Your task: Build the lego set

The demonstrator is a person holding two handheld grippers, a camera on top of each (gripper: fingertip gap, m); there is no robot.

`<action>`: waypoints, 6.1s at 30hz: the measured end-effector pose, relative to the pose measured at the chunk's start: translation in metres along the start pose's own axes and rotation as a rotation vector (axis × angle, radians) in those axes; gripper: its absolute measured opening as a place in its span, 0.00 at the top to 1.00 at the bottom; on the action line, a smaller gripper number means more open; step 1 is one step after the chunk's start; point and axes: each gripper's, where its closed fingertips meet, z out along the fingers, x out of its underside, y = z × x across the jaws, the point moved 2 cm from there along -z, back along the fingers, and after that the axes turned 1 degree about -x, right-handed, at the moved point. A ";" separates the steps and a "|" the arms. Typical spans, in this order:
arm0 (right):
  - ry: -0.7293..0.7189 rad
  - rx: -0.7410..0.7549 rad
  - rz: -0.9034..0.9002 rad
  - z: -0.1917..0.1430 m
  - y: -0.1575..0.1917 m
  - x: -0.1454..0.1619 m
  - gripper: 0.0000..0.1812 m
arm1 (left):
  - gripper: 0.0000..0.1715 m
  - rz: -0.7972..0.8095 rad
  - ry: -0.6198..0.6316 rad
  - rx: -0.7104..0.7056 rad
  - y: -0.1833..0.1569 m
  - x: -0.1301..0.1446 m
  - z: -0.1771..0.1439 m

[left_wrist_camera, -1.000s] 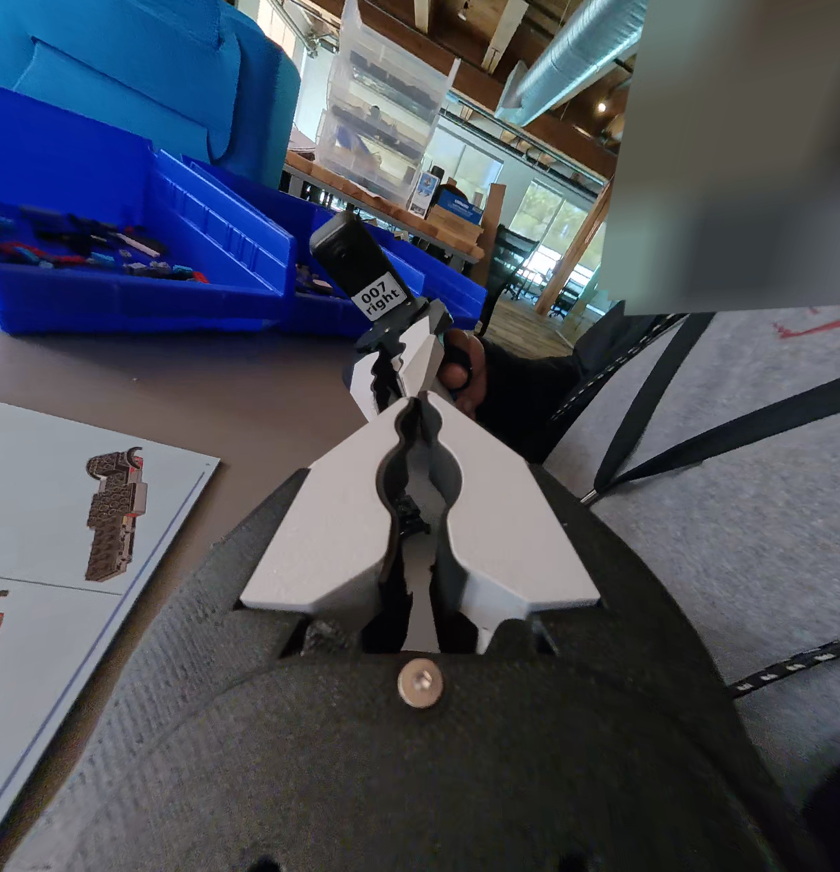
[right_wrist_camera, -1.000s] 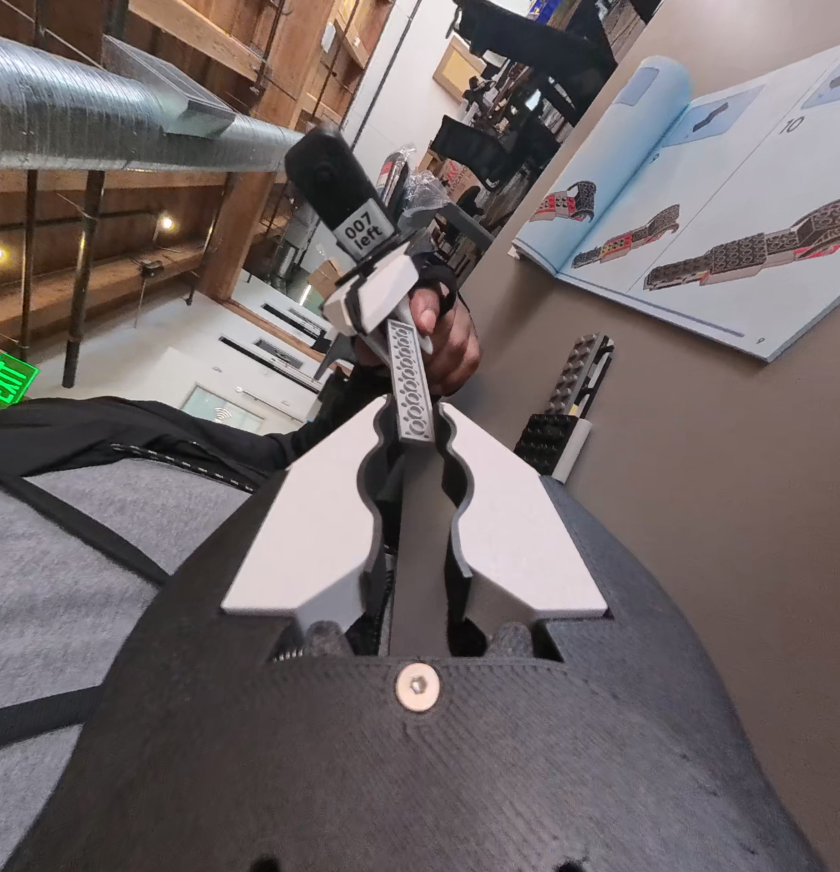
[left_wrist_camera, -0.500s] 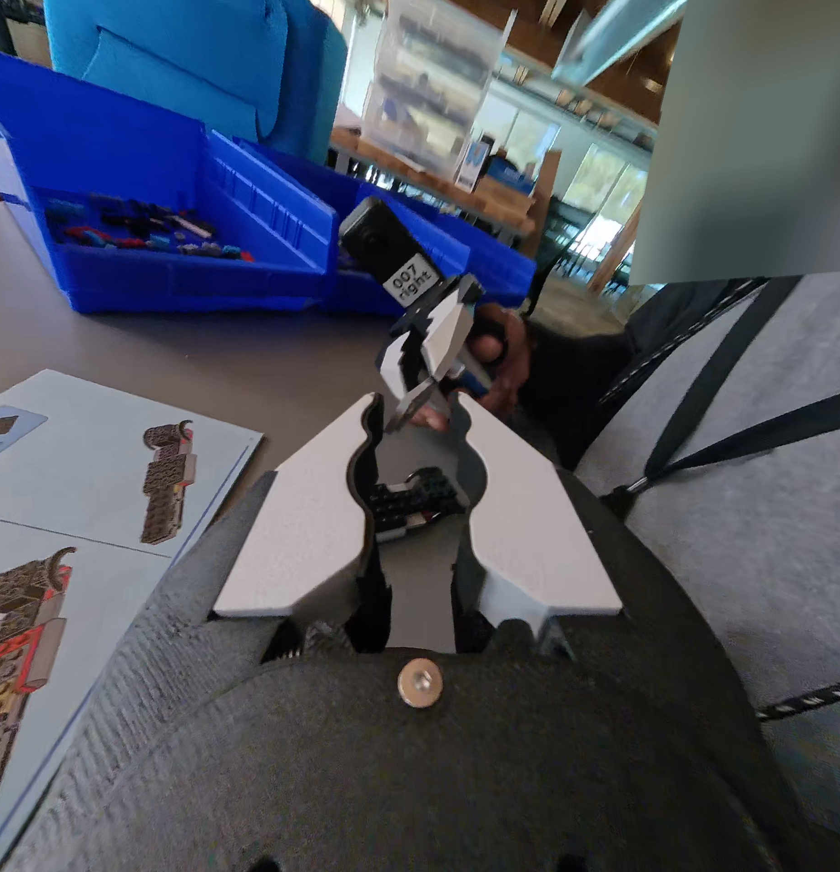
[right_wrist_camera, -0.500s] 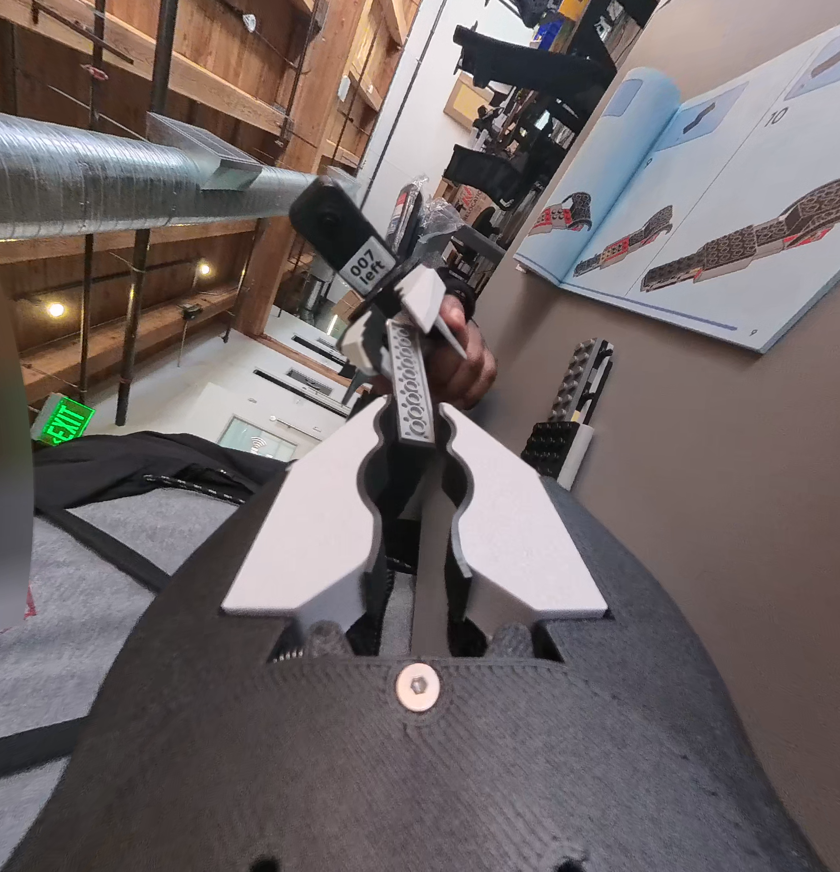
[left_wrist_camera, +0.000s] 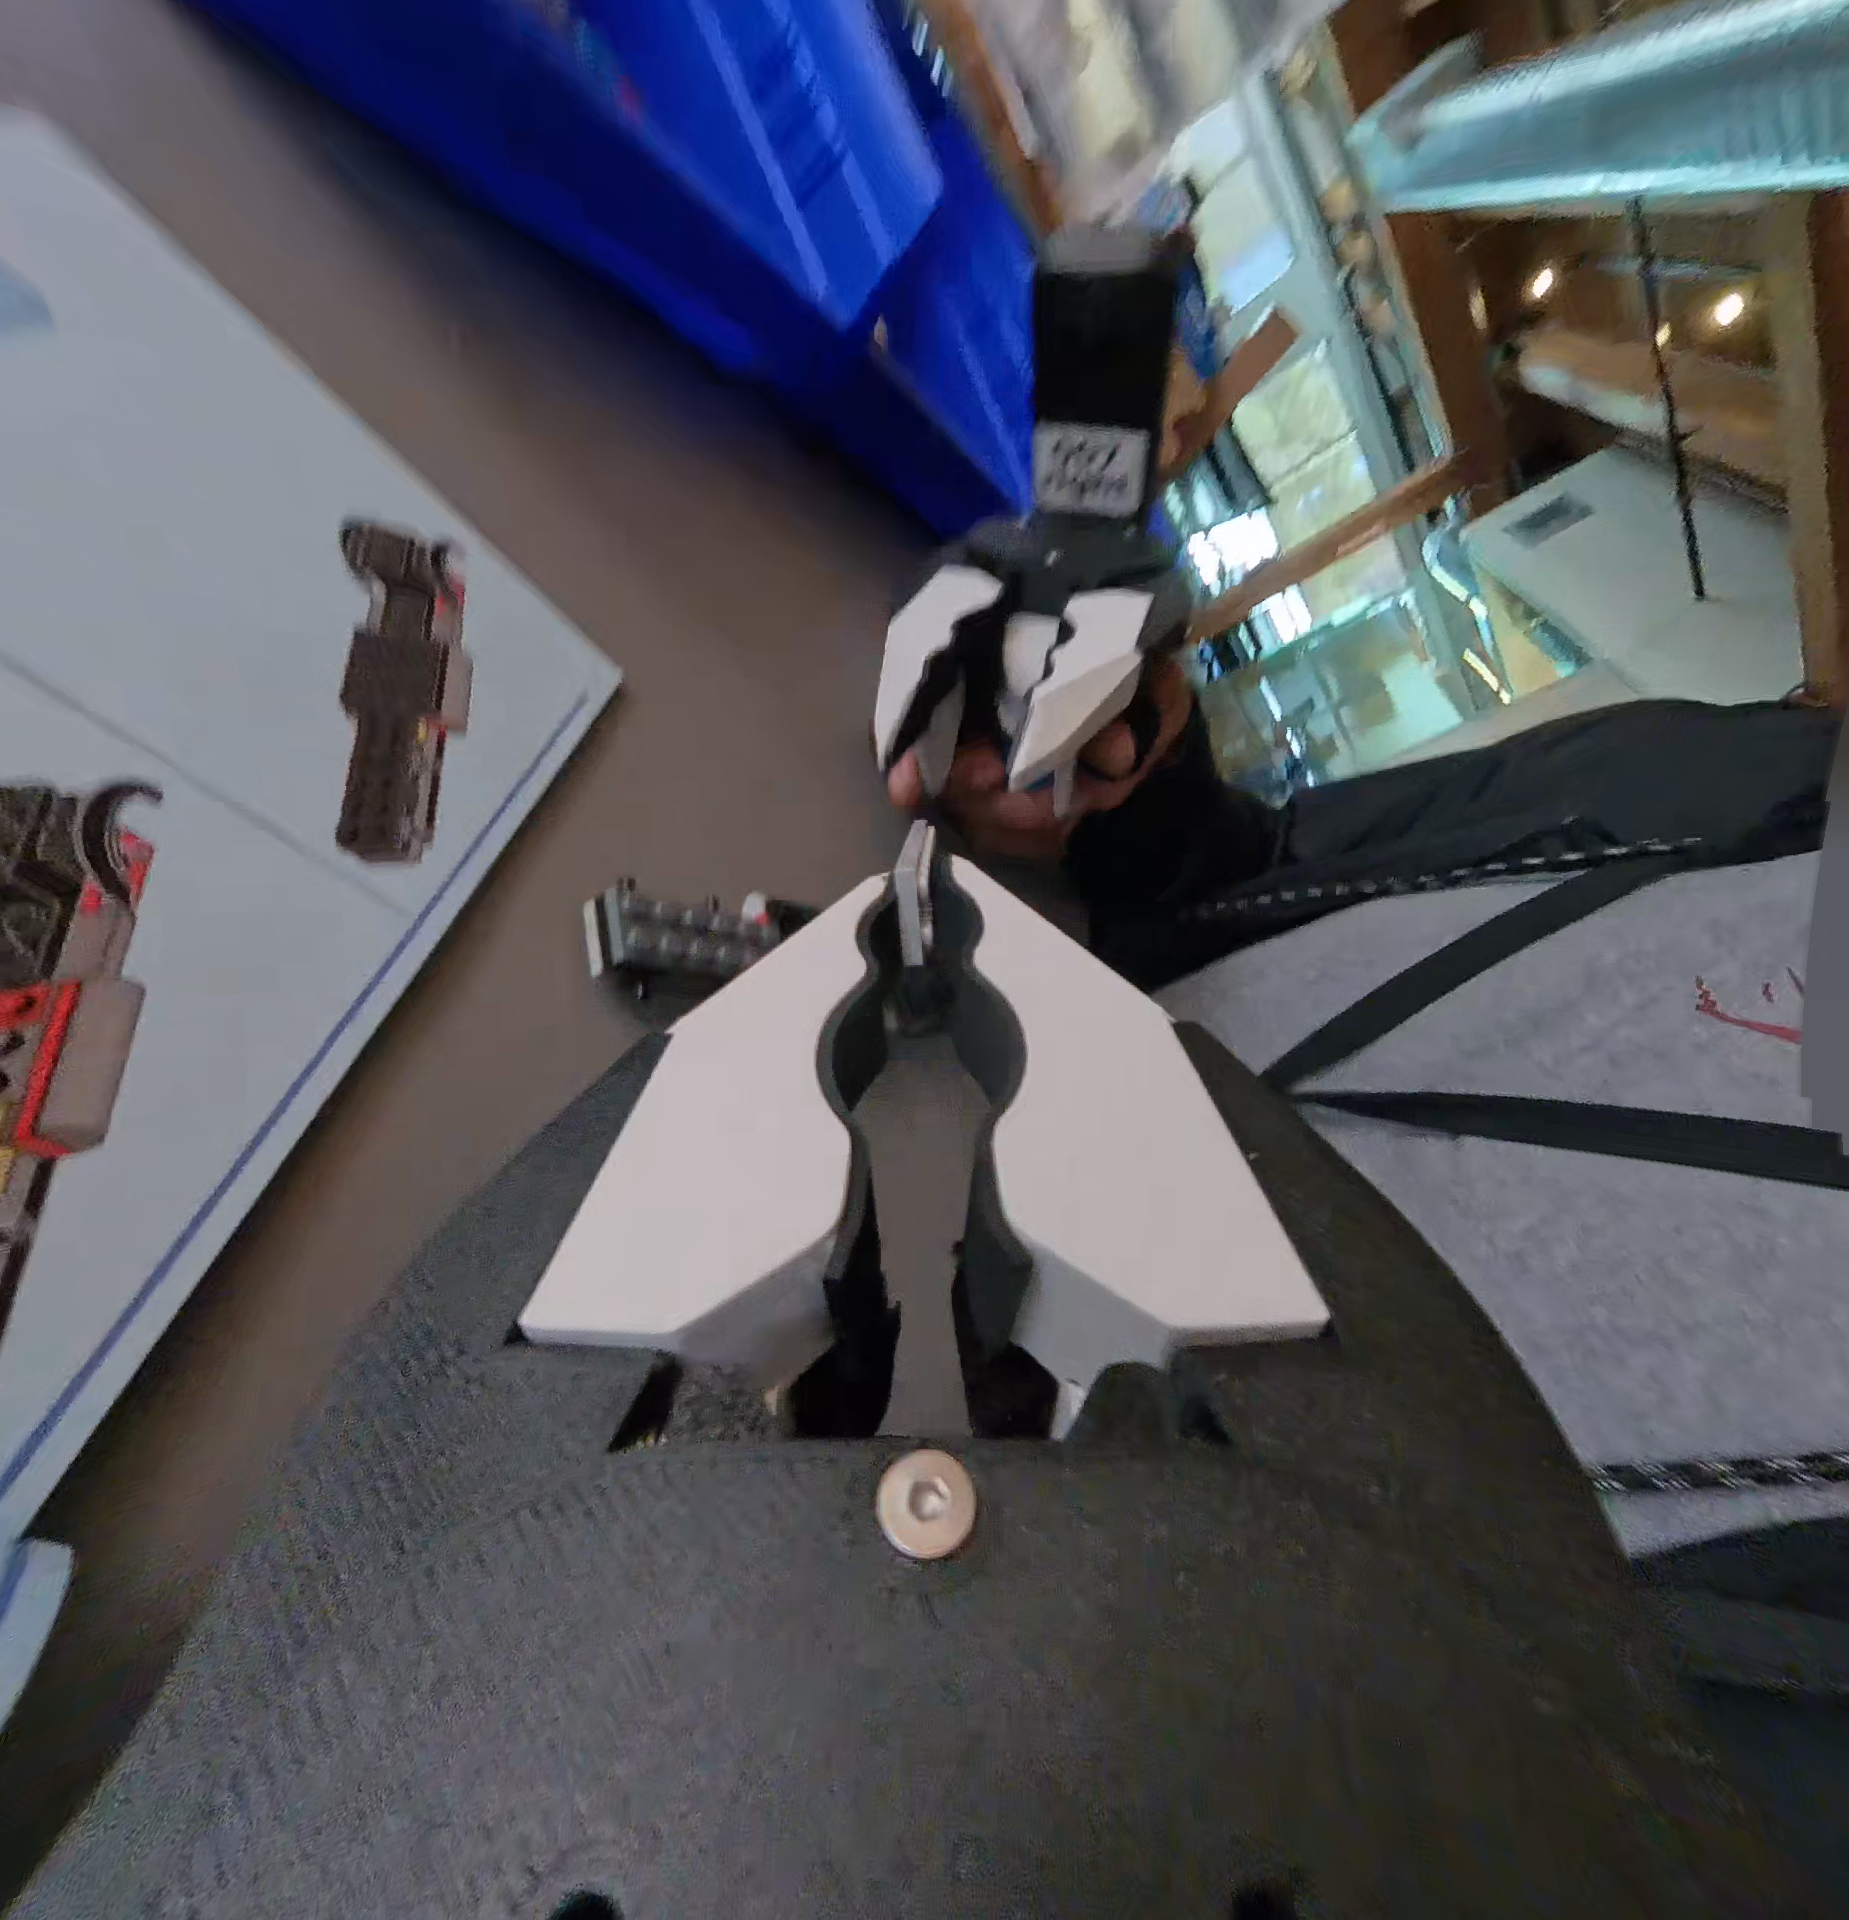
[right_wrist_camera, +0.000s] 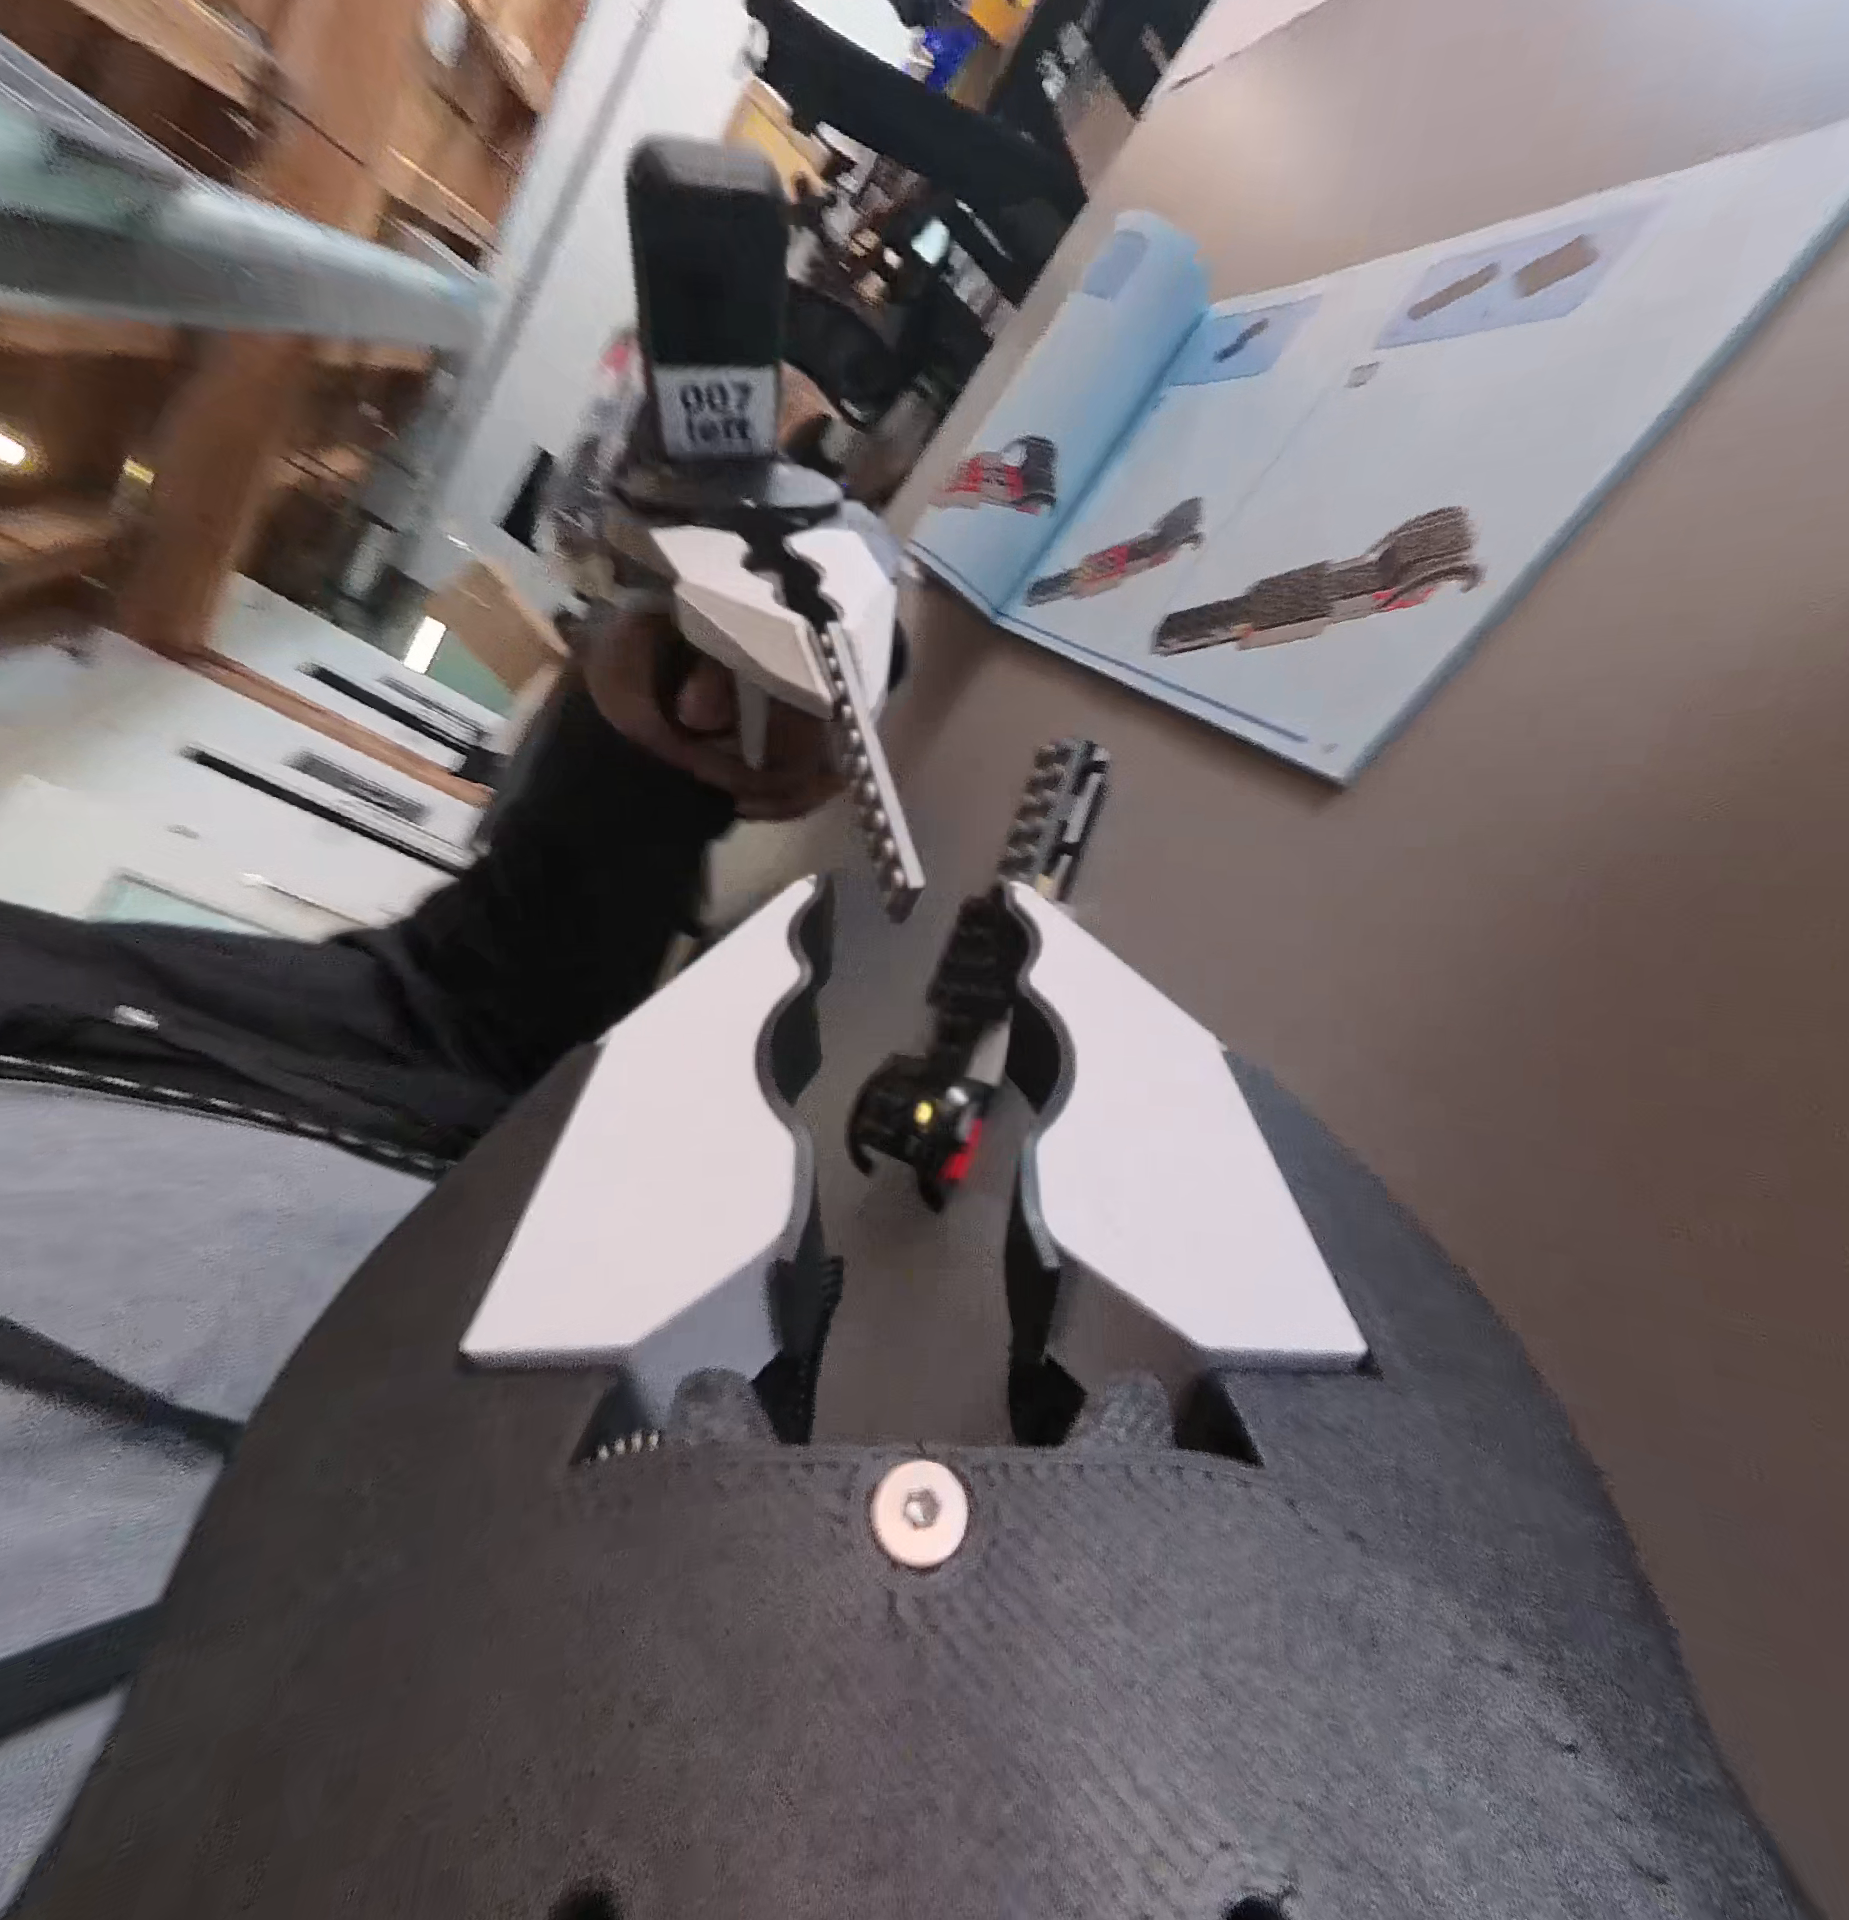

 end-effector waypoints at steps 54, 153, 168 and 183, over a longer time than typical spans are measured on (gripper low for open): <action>0.112 0.025 -0.096 0.003 0.000 0.014 0.81 | 0.74 0.533 0.298 -0.609 0.045 0.011 0.013; -0.056 0.149 -0.531 -0.007 -0.044 -0.084 0.75 | 0.45 0.589 0.526 -0.585 0.118 -0.089 0.044; -0.116 0.106 -0.417 -0.017 -0.048 -0.091 0.76 | 0.58 0.612 0.514 -0.603 0.118 -0.090 0.046; -0.119 0.199 -0.398 -0.014 -0.060 -0.096 0.76 | 0.68 0.619 0.460 -0.584 0.112 -0.097 0.041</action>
